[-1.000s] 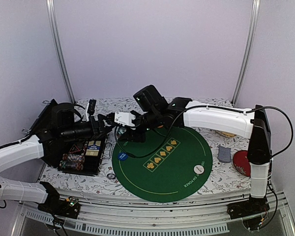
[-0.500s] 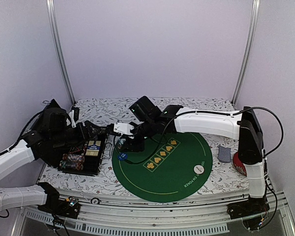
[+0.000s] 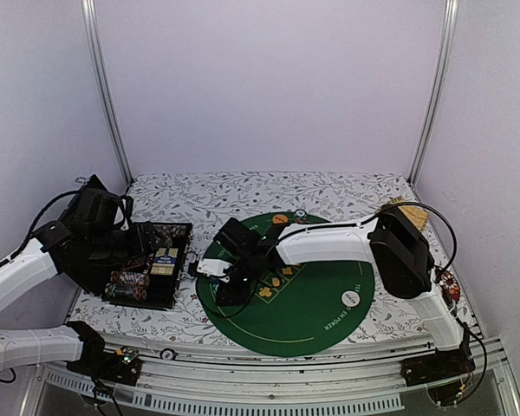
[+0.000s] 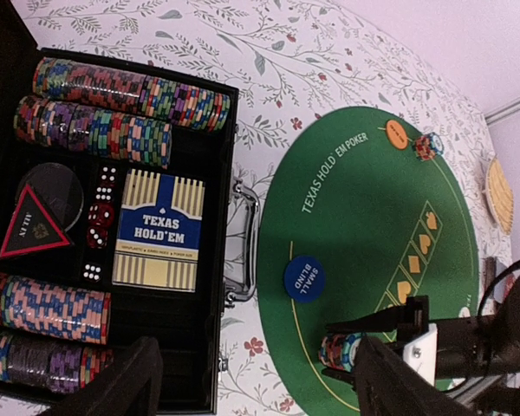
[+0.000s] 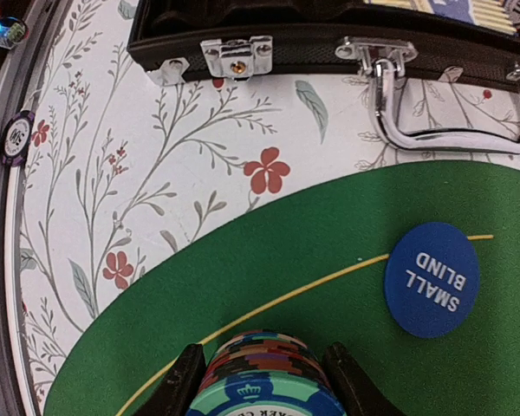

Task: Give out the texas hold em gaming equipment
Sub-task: Place the poker chips pile in the small blind area.

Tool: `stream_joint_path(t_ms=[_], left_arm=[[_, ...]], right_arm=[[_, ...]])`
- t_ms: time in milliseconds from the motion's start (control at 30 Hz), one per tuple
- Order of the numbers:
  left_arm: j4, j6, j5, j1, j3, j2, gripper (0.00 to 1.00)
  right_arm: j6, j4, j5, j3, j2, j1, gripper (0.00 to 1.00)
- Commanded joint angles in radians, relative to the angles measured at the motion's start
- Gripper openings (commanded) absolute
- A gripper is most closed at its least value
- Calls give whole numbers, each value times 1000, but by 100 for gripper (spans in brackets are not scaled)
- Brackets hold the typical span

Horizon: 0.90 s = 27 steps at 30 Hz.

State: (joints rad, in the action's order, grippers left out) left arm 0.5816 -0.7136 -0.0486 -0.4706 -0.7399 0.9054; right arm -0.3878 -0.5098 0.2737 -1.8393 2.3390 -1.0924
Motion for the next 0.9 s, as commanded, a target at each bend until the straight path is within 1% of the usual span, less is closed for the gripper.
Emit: stream_joint_path(t_ms=[0, 133, 267, 333, 400, 500, 533, 567, 733, 800, 867], left_arm=[[23, 36, -24, 9, -36, 2, 79], [23, 46, -24, 9, -43, 8, 79], [24, 51, -30, 8, -47, 9, 79], [26, 54, -32, 8, -47, 10, 79], [26, 55, -33, 9, -48, 10, 79], [26, 59, -35, 9, -50, 10, 80], [26, 60, -36, 9, -50, 10, 80], [26, 61, -37, 9, -51, 10, 80], [28, 68, -39, 9, -56, 9, 80], [27, 69, -40, 9, -58, 8, 80], [27, 73, -40, 9, -59, 7, 80]], right_arm=[[27, 8, -38, -42, 59, -13, 1], [28, -42, -44, -98, 110, -25, 1], [23, -57, -64, -112, 137, -30, 3], [19, -60, -78, -112, 141, -31, 8], [12, -65, -100, -111, 142, -32, 20], [0, -70, -131, -112, 143, -31, 46], [-3, -71, -136, -111, 143, -32, 57], [-7, -71, -138, -112, 142, -33, 63], [-17, -70, -135, -111, 132, -39, 86], [-21, -69, -134, -113, 123, -43, 100], [-24, -67, -135, -118, 101, -45, 99]])
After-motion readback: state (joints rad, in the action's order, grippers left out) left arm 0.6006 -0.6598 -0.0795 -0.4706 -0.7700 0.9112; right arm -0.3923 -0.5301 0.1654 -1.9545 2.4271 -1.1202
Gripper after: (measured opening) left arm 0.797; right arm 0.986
